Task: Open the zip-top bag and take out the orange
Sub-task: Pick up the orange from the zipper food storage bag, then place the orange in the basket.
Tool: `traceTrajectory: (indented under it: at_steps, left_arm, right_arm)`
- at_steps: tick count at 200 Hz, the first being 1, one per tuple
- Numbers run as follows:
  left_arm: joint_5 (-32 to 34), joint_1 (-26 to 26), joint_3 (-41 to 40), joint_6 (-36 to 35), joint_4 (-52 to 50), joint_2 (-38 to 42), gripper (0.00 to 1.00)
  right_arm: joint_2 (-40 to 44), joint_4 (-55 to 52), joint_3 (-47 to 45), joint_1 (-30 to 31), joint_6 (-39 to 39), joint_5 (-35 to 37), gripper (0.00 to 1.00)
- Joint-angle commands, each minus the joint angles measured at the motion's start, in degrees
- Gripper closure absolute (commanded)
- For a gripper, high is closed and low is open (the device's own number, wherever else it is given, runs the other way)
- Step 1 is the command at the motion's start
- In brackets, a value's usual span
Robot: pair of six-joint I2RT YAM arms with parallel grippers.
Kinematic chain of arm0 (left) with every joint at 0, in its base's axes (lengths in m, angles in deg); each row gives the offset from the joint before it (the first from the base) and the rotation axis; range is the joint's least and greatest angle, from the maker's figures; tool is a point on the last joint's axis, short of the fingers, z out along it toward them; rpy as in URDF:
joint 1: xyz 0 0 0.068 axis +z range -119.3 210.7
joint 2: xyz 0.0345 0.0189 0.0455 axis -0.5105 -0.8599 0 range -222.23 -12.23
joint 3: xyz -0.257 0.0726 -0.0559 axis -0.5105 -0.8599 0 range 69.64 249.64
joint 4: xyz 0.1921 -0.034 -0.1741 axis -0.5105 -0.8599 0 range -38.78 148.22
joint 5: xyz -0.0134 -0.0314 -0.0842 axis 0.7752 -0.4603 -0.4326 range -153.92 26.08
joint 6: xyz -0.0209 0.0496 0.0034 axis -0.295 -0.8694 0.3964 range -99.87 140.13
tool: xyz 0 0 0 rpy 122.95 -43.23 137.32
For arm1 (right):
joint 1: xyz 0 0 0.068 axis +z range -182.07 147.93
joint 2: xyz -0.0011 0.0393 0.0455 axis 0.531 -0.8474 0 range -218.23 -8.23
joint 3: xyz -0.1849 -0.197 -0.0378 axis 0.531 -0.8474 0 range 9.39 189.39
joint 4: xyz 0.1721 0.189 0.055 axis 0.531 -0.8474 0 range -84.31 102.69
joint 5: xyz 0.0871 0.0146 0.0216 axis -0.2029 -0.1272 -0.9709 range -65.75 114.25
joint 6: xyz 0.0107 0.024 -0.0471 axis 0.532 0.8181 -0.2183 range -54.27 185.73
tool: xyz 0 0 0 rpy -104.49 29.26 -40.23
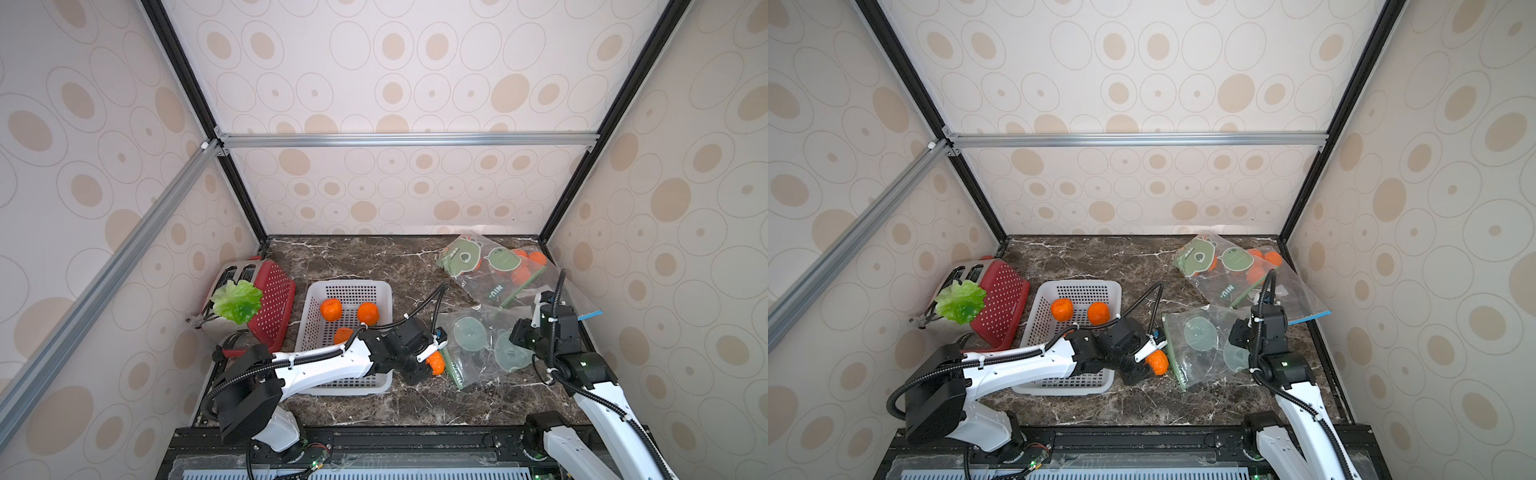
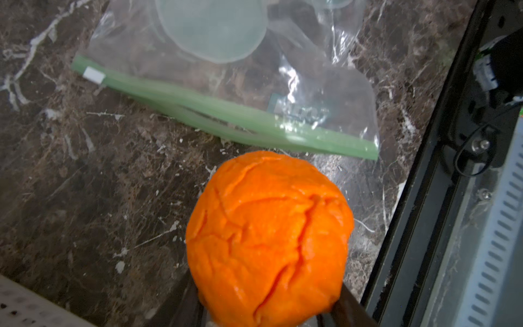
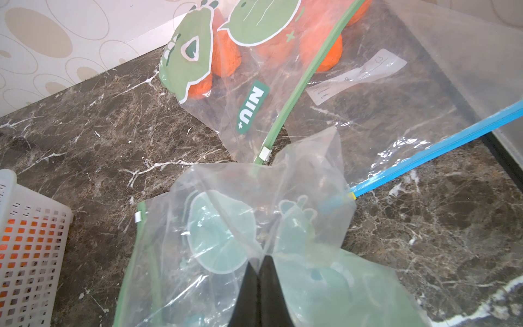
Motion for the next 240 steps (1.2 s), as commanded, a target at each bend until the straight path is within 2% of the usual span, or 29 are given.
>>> traceTrajectory:
  at_steps: [1,38,53,62,90,105,142,166,191,221,240]
  left_arm:
    - [2.7,0.2,-0.6,-0.5,-5.9,2.8,0.75]
    - [2.0,1.2,-2.5,0.6,-4.0,11.2,0.76]
    - [1.9,3.2,-2.9,1.3,-2.2,15.1,0.75]
    - [1.9,5.8,-3.0,2.6,-1.1,17.0,0.71]
    - [8.4,14.3,-1.8,6.4,-0.3,19.8,0.71]
    - [9.3,19.5,-1.2,8.3,0.9,20.2,0.73]
    - [11.0,31.0,1.2,11.4,1.5,14.6,0.71]
    - [14.1,33.9,2.7,11.0,-0.8,9.4,0.71]
    - [14.0,37.5,0.8,13.0,1.5,7.1,0.72]
    - [16.5,37.9,0.7,13.2,1.7,3.3,0.72]
    - [18.2,38.1,0.4,13.2,1.3,2.4,0.68]
  right_arm:
    - [0.7,0.0,-0.7,-0.5,0.7,0.2,1.0]
    - [0.8,0.3,-0.9,-0.7,0.7,-0.5,1.0]
    - [0.7,0.4,-1.0,-0.6,0.7,-1.0,1.0]
    - [0.7,0.4,-1.0,-0.6,0.7,-1.1,1.0]
    - [0.8,0.7,-1.5,-0.6,0.7,-1.8,1.0]
    - [0.8,0.8,-1.6,-0.6,0.7,-2.0,1.0]
    - [0.4,1.0,-1.4,-0.7,0.6,-3.3,1.0]
    - [0.7,0.9,-1.5,-0.6,0.6,-3.8,1.0]
    - [0.6,1.2,-1.7,-0.6,0.6,-4.3,1.0]
    - [-0.2,1.4,-1.5,-0.6,0.5,-4.8,1.0]
    - [-0.2,1.4,-1.5,-0.7,0.5,-4.9,1.0]
